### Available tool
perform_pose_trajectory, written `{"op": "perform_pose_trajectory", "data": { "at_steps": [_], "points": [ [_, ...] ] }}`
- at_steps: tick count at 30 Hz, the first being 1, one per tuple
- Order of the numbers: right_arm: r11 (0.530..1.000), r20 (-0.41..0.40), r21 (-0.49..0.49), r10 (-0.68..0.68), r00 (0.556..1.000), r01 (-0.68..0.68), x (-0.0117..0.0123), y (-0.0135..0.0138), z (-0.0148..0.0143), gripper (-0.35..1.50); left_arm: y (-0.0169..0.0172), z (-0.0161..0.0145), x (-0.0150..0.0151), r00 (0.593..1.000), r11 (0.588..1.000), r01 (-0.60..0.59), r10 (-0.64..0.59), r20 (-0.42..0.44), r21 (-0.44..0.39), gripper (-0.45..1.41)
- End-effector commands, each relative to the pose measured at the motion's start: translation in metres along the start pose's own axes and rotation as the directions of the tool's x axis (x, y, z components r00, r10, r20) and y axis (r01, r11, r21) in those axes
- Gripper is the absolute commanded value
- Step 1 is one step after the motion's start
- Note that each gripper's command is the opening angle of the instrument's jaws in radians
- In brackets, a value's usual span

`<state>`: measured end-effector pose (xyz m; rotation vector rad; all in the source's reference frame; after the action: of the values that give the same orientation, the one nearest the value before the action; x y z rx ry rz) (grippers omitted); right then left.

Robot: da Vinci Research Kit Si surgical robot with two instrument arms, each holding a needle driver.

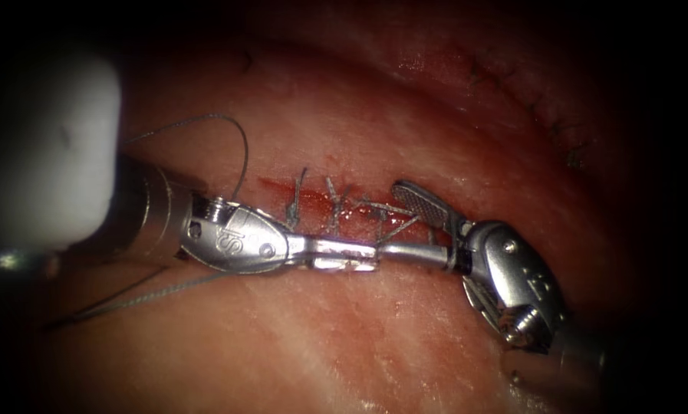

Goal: Wound Closure

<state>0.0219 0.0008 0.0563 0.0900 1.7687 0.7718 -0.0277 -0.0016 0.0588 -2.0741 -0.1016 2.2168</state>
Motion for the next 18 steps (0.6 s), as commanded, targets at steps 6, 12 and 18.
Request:
{"op": "perform_pose_trajectory", "data": {
  "at_steps": [6,12,18],
  "points": [
    [0.995,0.063,-0.103,-0.008,0.998,0.015,-0.0017,0.0001,0.0006,0.53,0.0014,0.0024,-0.0009,1.0,1.0,-0.009,0.009,0.014,-0.018,-0.45],
    [0.983,0.225,-0.178,-0.004,0.974,0.045,-0.0015,-0.0001,-0.0001,0.42,0.0007,0.0035,-0.0007,1.0,1.0,-0.01,0.01,0.017,-0.019,-0.45],
    [0.97,0.308,-0.229,-0.007,0.951,0.081,-0.0011,-0.0003,-0.0008,0.36,0.0001,0.0036,-0.0005,1.0,1.0,-0.011,0.012,0.015,-0.018,-0.45]
  ]
}}
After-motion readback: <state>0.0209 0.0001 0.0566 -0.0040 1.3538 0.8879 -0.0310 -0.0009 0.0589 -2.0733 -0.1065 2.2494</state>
